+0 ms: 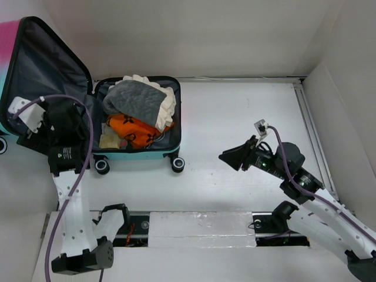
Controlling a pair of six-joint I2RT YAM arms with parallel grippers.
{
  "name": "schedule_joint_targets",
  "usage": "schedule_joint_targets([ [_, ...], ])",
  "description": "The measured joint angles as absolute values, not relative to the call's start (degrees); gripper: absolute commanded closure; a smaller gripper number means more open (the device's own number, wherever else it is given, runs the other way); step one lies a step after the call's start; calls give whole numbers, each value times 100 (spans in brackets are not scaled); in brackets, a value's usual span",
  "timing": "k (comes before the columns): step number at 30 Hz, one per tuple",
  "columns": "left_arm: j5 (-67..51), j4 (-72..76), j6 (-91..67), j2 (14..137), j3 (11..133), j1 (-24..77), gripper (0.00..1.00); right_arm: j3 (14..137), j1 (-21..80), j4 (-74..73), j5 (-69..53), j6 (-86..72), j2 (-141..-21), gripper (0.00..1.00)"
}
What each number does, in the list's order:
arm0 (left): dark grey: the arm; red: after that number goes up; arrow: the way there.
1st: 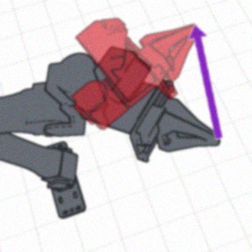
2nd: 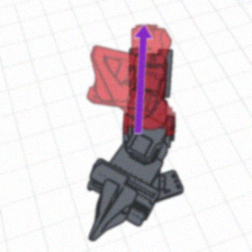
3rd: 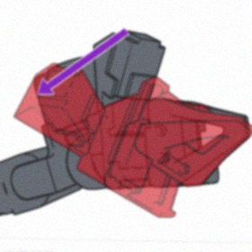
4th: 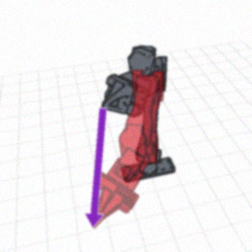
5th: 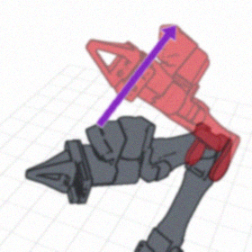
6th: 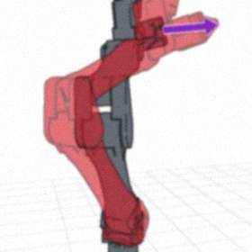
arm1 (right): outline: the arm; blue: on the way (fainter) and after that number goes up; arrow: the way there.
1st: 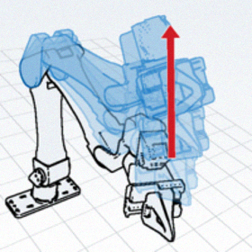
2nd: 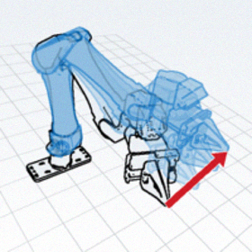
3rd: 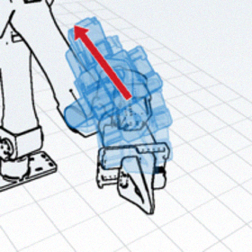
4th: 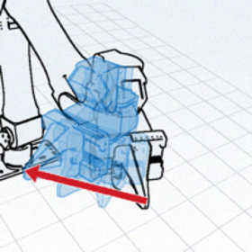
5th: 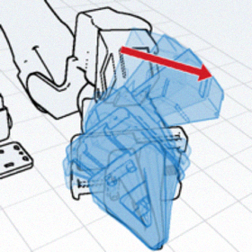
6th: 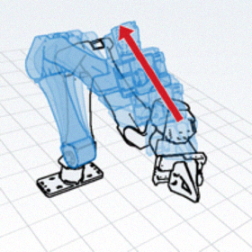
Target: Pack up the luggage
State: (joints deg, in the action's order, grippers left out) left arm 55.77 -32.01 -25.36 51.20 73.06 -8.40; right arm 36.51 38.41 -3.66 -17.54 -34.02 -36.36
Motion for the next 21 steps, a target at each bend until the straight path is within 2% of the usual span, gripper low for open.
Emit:
schedule_joint_targets([
  [7,6462,-3706,-2427,6143,8276,-917,26,3647,3870,-257,-1931,-3374,-3680,53],
  [9,6595,-3959,-2386,6434,8527,-917,26,3647,3872,-250,-1942,-3361,-3680,53],
  [12,6737,-4167,-2320,6757,8871,-919,31,3647,3872,-252,-1951,-3334,-3680,53],
  [16,6650,-4195,-2180,6818,9078,-1070,30,3601,3872,-244,-1946,-3297,-3649,53],
  [21,5439,-4565,-2585,7634,11430,-777,31,3472,3872,-237,-1951,-3277,-3734,53],
])
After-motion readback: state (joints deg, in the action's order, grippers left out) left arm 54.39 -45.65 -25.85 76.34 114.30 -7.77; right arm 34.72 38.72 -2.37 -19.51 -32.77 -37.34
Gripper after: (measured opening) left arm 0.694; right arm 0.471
